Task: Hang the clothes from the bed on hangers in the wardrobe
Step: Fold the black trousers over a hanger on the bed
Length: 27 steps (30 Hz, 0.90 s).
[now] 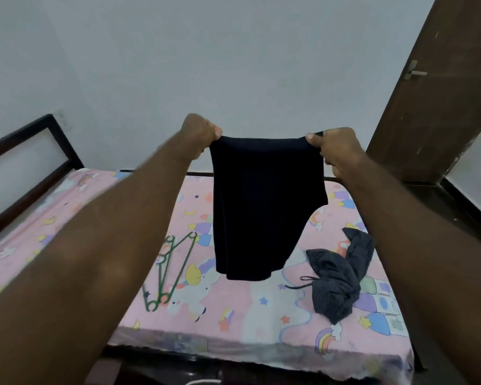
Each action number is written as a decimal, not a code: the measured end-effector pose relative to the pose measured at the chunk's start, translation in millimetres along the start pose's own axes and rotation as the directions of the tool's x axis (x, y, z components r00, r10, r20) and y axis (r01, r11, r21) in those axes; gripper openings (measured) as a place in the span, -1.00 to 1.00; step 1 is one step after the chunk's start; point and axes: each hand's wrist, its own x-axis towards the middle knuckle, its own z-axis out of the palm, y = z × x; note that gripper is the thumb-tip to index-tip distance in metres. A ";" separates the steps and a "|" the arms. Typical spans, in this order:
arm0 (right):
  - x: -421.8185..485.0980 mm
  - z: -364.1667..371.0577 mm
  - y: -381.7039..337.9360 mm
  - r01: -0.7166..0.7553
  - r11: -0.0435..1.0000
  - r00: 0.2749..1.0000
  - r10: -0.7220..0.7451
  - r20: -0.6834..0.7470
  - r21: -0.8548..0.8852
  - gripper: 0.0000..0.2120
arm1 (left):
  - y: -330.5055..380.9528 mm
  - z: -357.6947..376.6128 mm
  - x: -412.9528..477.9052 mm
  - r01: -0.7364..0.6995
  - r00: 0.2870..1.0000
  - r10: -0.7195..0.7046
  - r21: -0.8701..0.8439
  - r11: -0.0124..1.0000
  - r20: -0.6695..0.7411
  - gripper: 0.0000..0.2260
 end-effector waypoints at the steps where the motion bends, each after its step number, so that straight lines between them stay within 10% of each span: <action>1: -2.8 -3.2 1.3 0.024 0.999 1.000 -0.024 -0.005 0.023 -0.78 | -1.6 2.3 -7.2 0.001 0.999 -0.002 -0.025 1.000 -0.049 -0.95; 7: -25.0 -15.6 19.3 -0.024 0.996 0.999 0.021 0.034 0.091 -0.80 | -9.7 18.0 -55.8 0.265 0.961 -0.239 -0.218 0.939 0.136 -0.83; 12: -32.3 -34.5 24.3 -0.020 1.000 0.990 0.017 0.137 0.016 -0.75 | -17.8 36.7 -87.0 0.025 0.992 -0.033 0.069 0.997 0.119 -0.86; 17: -20.5 -50.3 31.6 -0.005 0.999 0.990 0.010 0.142 -0.032 -0.88 | -21.5 60.3 -105.1 -0.222 0.975 0.204 0.503 0.835 0.092 -0.80; 27: 47.6 -58.8 22.5 0.085 0.992 0.995 -0.078 0.069 -0.098 -0.84 | 9.2 115.2 -104.2 -0.395 0.915 0.360 0.221 0.892 0.182 -0.82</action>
